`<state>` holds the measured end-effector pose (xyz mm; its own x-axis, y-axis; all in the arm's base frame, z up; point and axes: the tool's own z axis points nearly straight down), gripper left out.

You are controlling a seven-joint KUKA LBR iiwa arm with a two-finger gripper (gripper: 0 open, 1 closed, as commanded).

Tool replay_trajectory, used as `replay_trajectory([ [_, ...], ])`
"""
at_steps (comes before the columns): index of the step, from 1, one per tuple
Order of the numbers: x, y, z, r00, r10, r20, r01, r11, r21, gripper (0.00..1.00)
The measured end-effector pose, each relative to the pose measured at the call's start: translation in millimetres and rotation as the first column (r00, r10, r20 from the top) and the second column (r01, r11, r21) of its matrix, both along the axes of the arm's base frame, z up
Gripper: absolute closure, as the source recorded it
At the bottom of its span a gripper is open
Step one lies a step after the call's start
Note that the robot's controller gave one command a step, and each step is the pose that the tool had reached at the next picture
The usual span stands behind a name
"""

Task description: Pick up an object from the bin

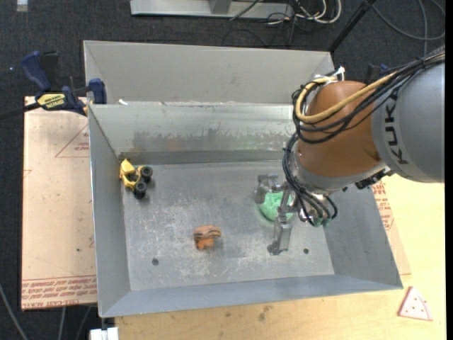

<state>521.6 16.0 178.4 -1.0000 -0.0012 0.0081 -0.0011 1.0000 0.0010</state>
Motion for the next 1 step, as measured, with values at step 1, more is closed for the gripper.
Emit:
replay_trajectory([
  [1, 1.8, -0.1, 4.0, 1.0, -0.001, 0.008, 0.001, 1.0, 0.0, 0.0],
])
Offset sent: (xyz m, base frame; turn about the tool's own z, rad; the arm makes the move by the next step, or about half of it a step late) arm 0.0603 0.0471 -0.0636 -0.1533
